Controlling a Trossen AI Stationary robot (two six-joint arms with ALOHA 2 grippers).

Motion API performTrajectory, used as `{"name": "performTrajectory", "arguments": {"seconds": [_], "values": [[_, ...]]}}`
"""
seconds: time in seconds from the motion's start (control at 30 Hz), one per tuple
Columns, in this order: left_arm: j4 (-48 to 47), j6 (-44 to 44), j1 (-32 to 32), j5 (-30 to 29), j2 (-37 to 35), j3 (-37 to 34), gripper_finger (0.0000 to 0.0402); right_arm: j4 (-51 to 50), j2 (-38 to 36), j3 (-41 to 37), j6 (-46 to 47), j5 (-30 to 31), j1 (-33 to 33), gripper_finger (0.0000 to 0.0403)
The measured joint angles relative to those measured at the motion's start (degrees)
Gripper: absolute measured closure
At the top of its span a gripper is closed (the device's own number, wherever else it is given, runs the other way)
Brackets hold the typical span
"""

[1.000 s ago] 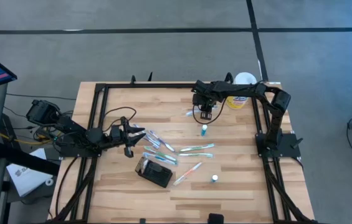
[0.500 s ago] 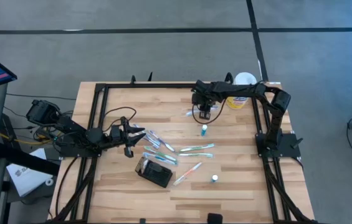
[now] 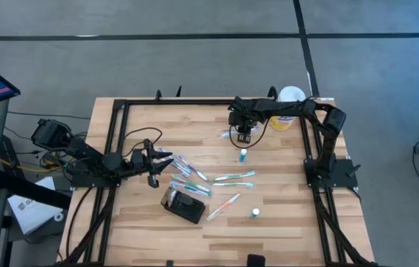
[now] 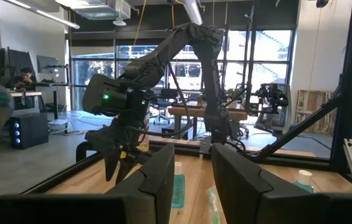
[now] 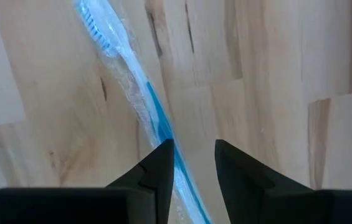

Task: Pick & Place toothbrushing station
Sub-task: Put the blue toothbrush into the mesh organizer

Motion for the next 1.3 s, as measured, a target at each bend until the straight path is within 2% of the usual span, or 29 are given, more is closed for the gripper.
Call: {"name": "performTrajectory", "arguments": {"seconds": [0.77, 1.13, 1.3], "values": [[0.0, 0.0, 0.0, 0.0, 0.0, 0.0, 0.0298, -4.0, 0.0, 1.2, 1.5, -1.7, 1.4, 0.0296], [0.0, 0.0, 0.0, 0.0, 0.0, 0.0, 0.0298, -0.3, 0.0, -0.1, 1.0, -1.5, -0.1, 0.0296], [0.0, 0.0, 0.0, 0.0, 0.0, 0.0, 0.0298, 0.5, 0.0, -0.1, 1.0, -3.2, -0.2, 0.0296]]}}
